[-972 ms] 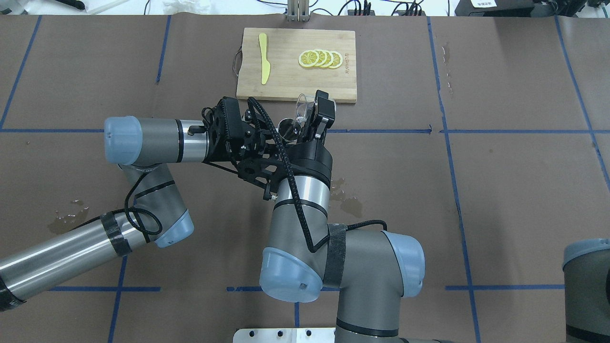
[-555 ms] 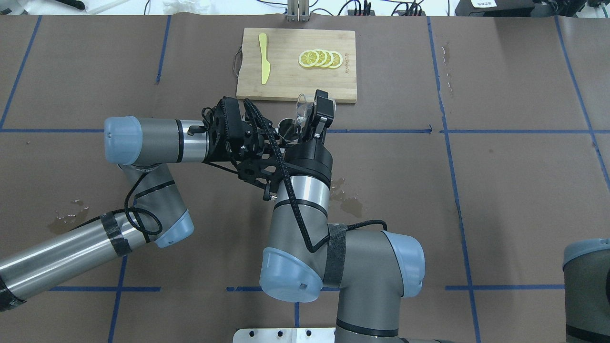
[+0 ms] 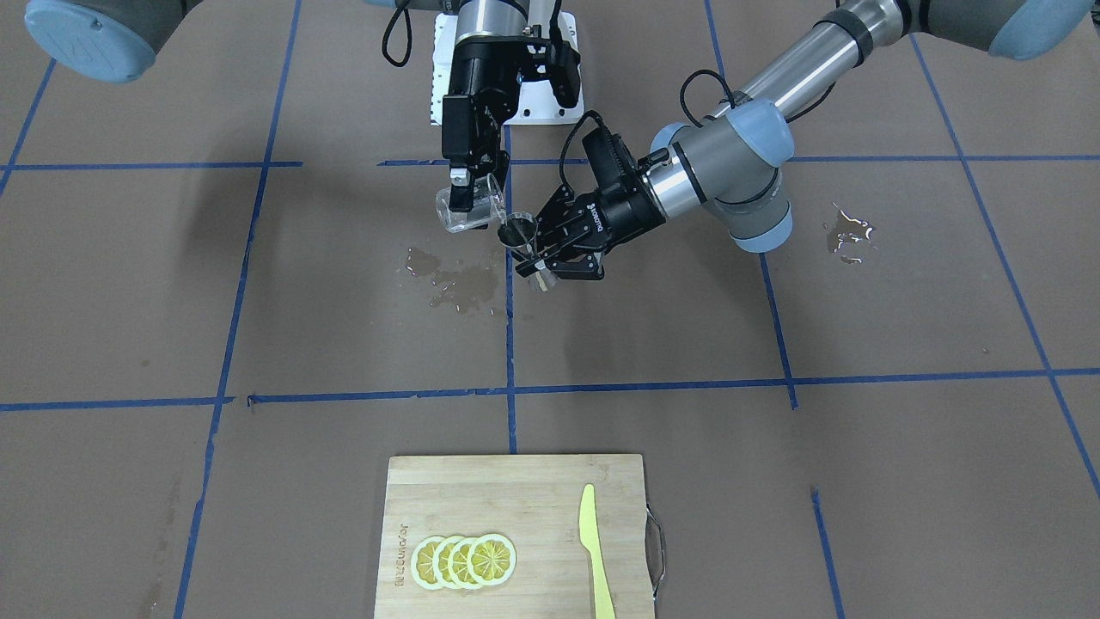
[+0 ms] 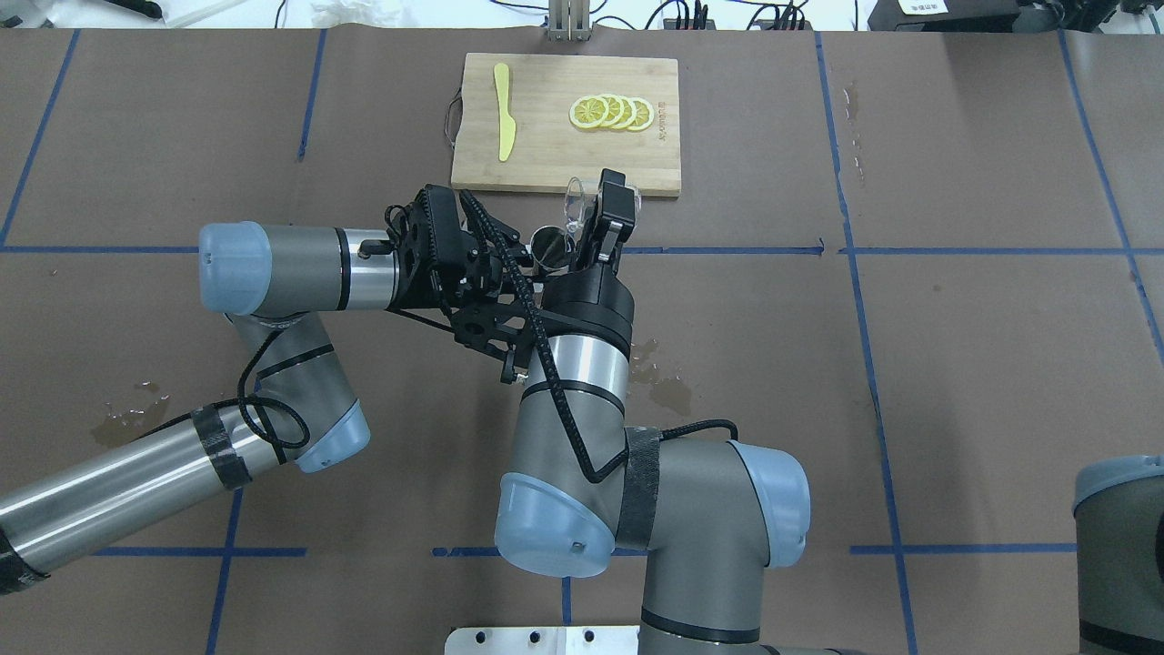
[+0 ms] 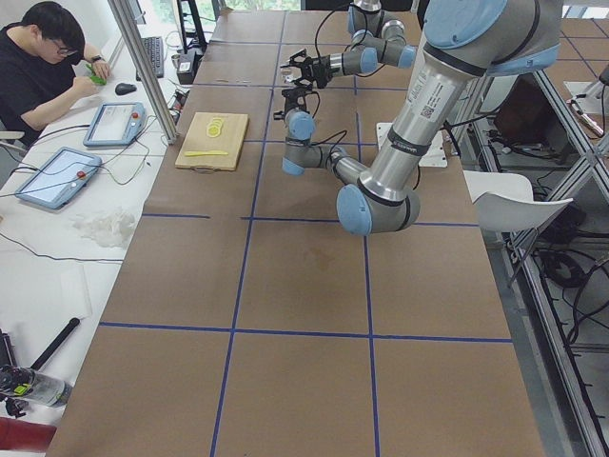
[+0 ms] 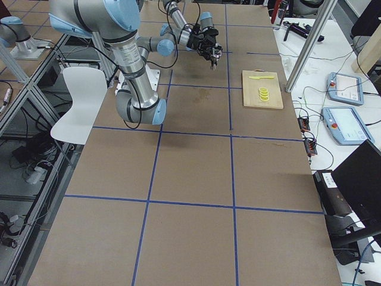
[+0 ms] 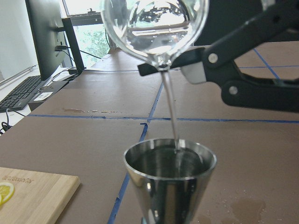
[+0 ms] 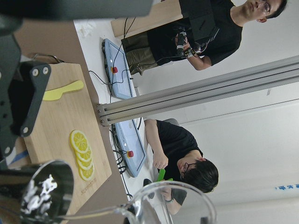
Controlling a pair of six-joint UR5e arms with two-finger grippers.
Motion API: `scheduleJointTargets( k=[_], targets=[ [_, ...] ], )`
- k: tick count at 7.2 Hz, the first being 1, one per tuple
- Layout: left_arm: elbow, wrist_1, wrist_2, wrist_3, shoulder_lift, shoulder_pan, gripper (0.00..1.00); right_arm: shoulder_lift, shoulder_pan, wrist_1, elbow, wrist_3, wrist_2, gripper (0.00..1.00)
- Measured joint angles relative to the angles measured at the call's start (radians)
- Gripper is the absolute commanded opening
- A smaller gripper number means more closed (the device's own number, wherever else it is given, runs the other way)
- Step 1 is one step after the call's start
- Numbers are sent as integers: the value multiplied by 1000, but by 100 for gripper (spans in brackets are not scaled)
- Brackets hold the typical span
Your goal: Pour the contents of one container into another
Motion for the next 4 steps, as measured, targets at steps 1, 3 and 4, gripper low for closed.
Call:
scheduleJointTargets(
  k=[1,3,4],
  targets=[
    [0,-1,0,0,0,0,0,7,0,8,3,10,1,0],
    [0,-6,0,0,1,0,0,6,2,71,9,97,25,0],
    [0,-8,0,0,1,0,0,3,4,102,19,172,50,0]
  ],
)
